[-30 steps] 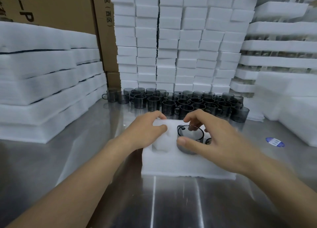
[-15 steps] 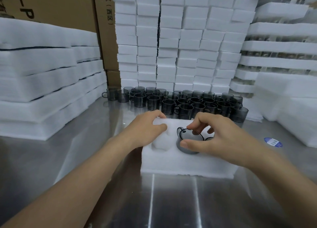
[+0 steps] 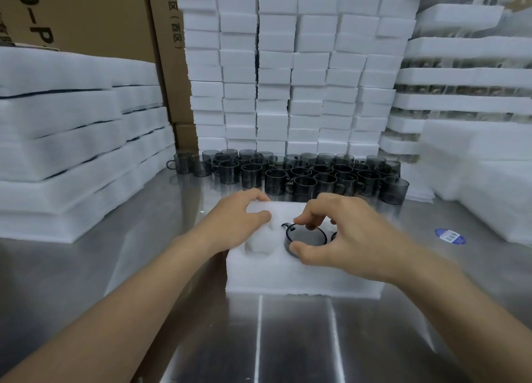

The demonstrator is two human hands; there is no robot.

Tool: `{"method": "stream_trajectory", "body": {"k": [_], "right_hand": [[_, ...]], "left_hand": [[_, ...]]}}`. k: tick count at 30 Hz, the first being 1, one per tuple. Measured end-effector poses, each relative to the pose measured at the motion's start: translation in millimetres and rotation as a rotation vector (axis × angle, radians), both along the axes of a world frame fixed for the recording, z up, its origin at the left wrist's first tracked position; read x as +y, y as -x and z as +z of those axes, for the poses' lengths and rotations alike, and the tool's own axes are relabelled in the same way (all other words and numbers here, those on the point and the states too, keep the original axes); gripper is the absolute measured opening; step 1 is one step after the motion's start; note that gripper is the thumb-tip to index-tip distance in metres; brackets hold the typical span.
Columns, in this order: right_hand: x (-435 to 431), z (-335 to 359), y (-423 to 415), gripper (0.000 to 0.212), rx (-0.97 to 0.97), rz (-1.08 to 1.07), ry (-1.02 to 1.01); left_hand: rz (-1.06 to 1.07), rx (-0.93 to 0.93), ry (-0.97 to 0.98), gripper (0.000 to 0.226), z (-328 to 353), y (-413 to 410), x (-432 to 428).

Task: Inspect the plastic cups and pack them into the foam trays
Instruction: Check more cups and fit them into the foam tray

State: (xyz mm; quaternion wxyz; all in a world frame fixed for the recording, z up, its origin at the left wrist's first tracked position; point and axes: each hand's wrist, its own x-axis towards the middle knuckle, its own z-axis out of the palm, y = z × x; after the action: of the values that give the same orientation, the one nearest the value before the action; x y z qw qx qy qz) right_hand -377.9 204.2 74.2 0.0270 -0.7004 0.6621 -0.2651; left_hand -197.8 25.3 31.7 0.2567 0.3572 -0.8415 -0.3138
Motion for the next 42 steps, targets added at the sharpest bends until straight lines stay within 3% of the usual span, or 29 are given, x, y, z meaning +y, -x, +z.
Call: {"method": "stream_trajectory", "body": {"k": [10, 17, 26, 29, 33, 35, 42], "right_hand": [[2, 3, 2, 0.063, -0.046, -0.059, -0.082], [10, -5, -35, 0.095, 0.162, 0.025, 0.058], [5, -29, -58, 0.130, 0.402, -0.031, -0.166], [6, -28, -62, 0.125, 0.359, -0.069, -0.112], [8, -28, -67, 0.091, 0.422, -0.131, 0.023], [6, -30, -65, 0.080, 0.461, -0.136, 0.093], [4, -30, -55, 0.086, 0.333, -0.033, 0.019]], "left_hand": [[0.014, -0.017, 0.029, 0.021, 1, 0, 1], [-0.009, -0.011, 0.038, 0.027, 1, 1, 1], [-0.022, -0.012, 0.010, 0.033, -2, 3, -6], [-0.040, -0.008, -0.022, 0.024, 6, 4, -7], [-0.030, 0.036, -0.007, 0.017, 27, 25, -19], [0.010, -0.037, 0.078, 0.018, 36, 44, -27], [-0.008, -0.458, 0.199, 0.076, 51, 108, -58]]}}
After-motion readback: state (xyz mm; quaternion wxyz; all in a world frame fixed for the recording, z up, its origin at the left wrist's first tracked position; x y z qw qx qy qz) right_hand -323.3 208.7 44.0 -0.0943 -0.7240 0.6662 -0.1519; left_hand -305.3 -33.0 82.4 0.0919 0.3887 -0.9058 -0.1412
